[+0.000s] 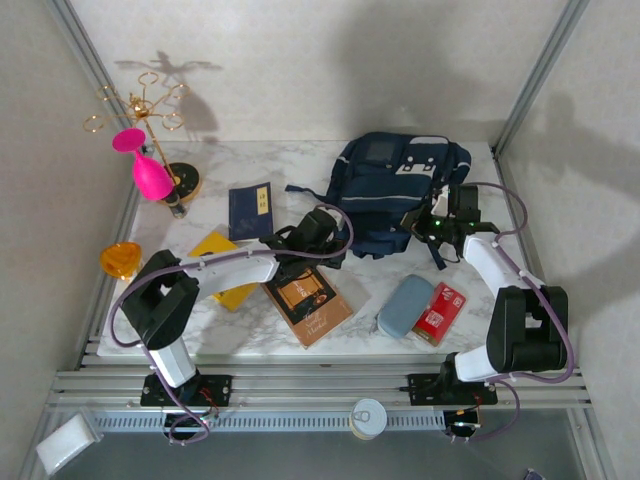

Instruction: Pack books, pencil case, and school supplies into a backpack

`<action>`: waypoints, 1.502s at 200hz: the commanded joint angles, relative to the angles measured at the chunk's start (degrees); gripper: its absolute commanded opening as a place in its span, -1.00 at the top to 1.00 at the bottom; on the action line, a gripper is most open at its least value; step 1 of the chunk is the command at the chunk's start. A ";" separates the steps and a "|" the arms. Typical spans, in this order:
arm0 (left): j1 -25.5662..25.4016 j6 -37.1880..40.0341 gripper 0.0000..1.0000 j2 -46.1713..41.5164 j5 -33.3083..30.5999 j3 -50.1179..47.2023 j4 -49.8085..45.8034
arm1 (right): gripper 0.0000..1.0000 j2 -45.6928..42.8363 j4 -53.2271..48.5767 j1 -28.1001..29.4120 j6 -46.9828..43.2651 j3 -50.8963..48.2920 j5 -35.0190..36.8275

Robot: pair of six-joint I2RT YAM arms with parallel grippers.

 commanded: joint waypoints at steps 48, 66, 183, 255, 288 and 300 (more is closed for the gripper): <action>-3.77 -5.40 0.38 0.00 -0.36 6.46 8.40 | 0.89 -7.67 13.66 4.65 -15.41 -3.24 -1.53; -1.72 -6.37 0.37 0.54 1.75 6.80 9.13 | 0.90 -11.01 17.25 5.79 -19.30 -5.18 -1.00; 0.18 -12.86 0.11 3.02 9.76 9.11 11.58 | 0.96 -14.57 43.56 6.28 -12.55 -16.25 -7.94; 1.47 -10.86 0.27 2.78 2.12 4.82 5.96 | 0.17 -7.61 29.13 6.54 12.56 -20.43 -0.30; 1.41 -8.08 0.14 0.01 3.47 1.02 7.58 | 0.04 -7.43 19.79 6.93 12.73 -21.24 4.98; 1.41 -6.63 0.11 0.27 3.98 1.06 6.54 | 0.03 -7.40 18.06 6.98 13.14 -21.17 5.78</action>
